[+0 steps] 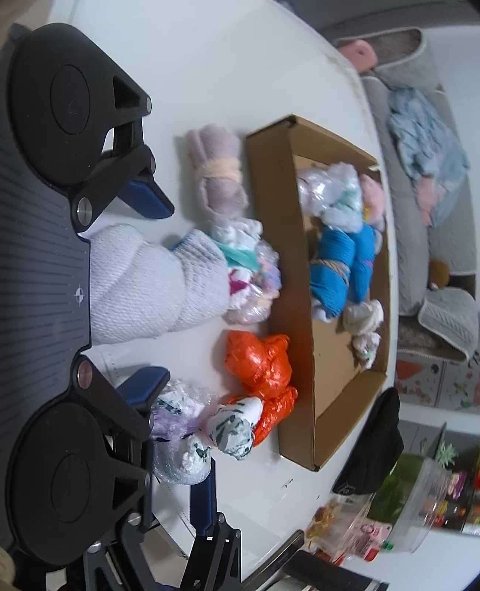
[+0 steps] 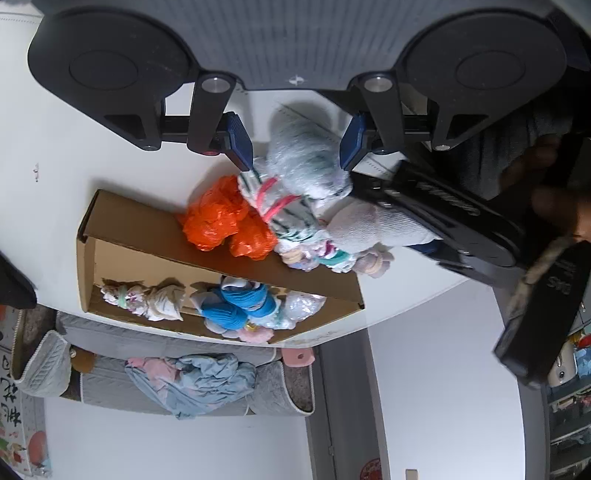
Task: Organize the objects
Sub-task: 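Grasp grey knit sock roll with left tool while right grasps silver-white roll, then carry grey knit roll and silver-white roll into the box and release both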
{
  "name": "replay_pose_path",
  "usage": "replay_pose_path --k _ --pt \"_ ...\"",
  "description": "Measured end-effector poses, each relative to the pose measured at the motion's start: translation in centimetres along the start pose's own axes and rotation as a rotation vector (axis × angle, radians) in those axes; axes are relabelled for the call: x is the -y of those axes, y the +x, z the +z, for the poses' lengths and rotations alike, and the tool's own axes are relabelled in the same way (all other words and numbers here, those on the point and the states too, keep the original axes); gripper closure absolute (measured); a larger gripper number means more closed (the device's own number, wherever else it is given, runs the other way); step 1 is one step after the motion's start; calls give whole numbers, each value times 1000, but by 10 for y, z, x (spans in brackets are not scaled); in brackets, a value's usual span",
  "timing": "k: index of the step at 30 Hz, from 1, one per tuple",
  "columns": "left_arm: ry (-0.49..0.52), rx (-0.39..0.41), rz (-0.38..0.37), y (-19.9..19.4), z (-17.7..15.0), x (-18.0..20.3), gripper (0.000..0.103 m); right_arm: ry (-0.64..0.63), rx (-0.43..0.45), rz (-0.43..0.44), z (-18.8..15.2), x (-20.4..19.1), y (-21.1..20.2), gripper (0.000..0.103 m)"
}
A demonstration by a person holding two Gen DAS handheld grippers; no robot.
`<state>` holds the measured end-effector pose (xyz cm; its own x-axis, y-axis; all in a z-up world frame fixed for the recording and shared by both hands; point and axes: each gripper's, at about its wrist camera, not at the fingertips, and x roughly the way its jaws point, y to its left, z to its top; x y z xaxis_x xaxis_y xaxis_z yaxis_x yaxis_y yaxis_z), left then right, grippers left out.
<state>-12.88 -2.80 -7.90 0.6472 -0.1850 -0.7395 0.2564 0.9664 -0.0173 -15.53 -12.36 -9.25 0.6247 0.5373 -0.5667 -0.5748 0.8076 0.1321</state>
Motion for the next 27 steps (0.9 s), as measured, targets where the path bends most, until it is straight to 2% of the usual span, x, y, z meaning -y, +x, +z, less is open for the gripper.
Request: replay_pose_path --k 2,5,6,13,18,27 --pt "36 22 6 1 -1 2 29 5 -14 8 -2 0 6 57" --pt "53 33 -16 -3 0 3 52 13 -2 22 -2 0 7 68" --pt "54 29 -19 -4 0 4 54 16 8 29 -2 0 6 69" --pt "30 49 -23 -10 -7 2 57 16 42 55 -2 2 -8 70" --pt "14 133 -20 -33 -8 -5 56 36 103 67 7 9 -30 70" --pt "8 192 -4 -41 20 -13 56 48 173 49 34 29 -38 70"
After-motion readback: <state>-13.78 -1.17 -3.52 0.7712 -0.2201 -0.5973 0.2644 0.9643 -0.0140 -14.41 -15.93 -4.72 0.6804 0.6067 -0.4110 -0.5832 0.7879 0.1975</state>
